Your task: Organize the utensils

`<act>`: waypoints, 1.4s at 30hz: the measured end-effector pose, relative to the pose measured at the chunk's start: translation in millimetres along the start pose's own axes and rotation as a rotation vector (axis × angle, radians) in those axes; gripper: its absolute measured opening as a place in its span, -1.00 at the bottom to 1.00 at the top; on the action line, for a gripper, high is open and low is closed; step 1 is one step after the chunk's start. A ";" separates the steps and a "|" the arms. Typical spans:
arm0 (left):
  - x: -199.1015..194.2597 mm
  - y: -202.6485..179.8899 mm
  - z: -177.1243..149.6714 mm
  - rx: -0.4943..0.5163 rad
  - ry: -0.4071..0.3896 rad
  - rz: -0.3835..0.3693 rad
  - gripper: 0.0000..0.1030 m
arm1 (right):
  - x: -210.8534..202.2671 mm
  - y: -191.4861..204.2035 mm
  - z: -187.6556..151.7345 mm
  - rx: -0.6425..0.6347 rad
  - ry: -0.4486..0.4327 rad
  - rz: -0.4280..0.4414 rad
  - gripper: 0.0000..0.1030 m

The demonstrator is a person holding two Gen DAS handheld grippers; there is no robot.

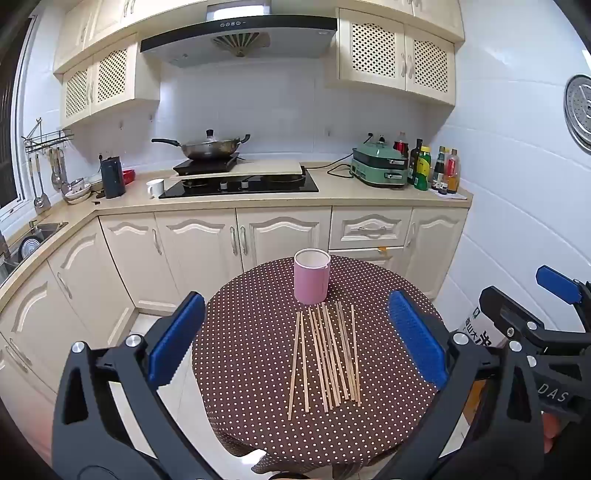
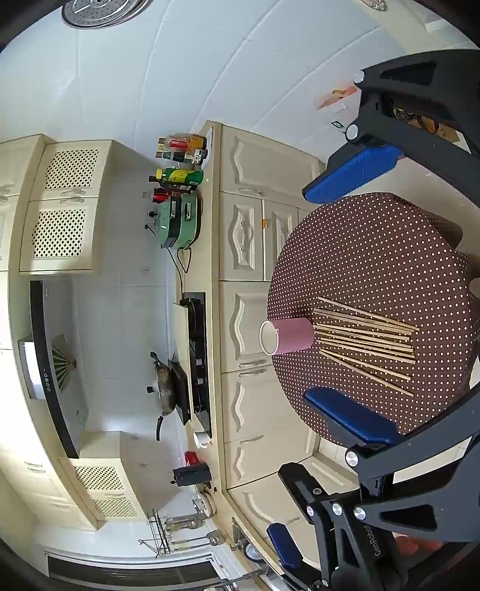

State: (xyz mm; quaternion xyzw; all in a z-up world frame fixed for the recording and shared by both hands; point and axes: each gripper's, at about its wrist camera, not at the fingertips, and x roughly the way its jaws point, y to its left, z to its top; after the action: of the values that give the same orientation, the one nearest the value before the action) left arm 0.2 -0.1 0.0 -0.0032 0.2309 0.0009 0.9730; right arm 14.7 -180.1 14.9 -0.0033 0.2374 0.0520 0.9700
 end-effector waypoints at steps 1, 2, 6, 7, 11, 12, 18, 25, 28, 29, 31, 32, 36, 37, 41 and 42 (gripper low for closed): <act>0.3 -0.1 0.1 0.001 0.004 0.000 0.89 | 0.1 0.2 -0.1 -0.008 0.007 -0.003 0.86; 0.0 0.2 0.0 -0.003 0.000 -0.001 0.89 | -0.3 -0.1 -0.3 -0.006 0.007 -0.002 0.86; 0.3 0.3 0.1 -0.002 -0.004 0.002 0.89 | 0.3 1.1 -0.2 -0.012 0.005 -0.001 0.86; 0.5 0.5 0.1 -0.003 -0.003 0.002 0.89 | 0.3 1.5 0.0 -0.012 0.005 0.000 0.86; 2.6 3.4 -0.4 -0.004 -0.001 0.004 0.89 | -5.3 -1.5 -4.9 -0.003 0.001 0.007 0.86; 0.0 0.7 4.6 -0.003 -0.001 0.004 0.89 | -3.6 -3.0 -5.2 0.001 0.006 0.006 0.86; 1.7 1.4 1.8 -0.005 0.003 0.009 0.89 | -2.9 -2.7 -6.5 -0.004 0.006 0.008 0.86; 4.0 -4.3 -3.0 0.002 -0.004 0.018 0.89 | 0.6 -2.2 -5.1 -0.001 0.016 0.014 0.86; 4.6 -4.9 -3.0 0.003 -0.004 0.018 0.89 | 0.8 -1.1 -4.7 -0.001 0.016 0.011 0.86; 4.6 -5.0 -3.0 0.003 -0.004 0.018 0.89 | 0.8 -0.9 -4.9 -0.001 0.016 0.011 0.86; 5.0 -5.4 -3.1 0.003 -0.004 0.018 0.89 | 0.6 -1.3 -5.9 -0.001 0.015 0.011 0.86; 4.6 -5.3 -2.5 0.003 -0.003 0.019 0.89 | 0.6 -0.9 -6.1 -0.003 0.015 0.010 0.86; 6.6 -5.9 -1.4 0.005 -0.001 0.021 0.89 | 2.5 -1.7 -6.4 -0.001 0.021 0.012 0.86; 7.1 -5.5 -0.7 0.004 0.000 0.021 0.89 | 3.3 -1.7 -5.4 -0.001 0.022 0.012 0.86; 7.4 -5.6 -0.9 0.005 0.001 0.021 0.89 | 4.7 -2.1 -3.2 0.000 0.026 0.014 0.86; 7.5 -5.6 -0.9 0.005 0.000 0.021 0.89 | 4.9 -2.3 -2.9 -0.001 0.027 0.014 0.86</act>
State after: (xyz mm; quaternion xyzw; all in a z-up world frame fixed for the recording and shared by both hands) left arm 6.4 -5.7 -4.2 0.0017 0.2309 0.0107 0.9729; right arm 17.9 -181.9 10.0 -0.0029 0.2504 0.0587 0.9664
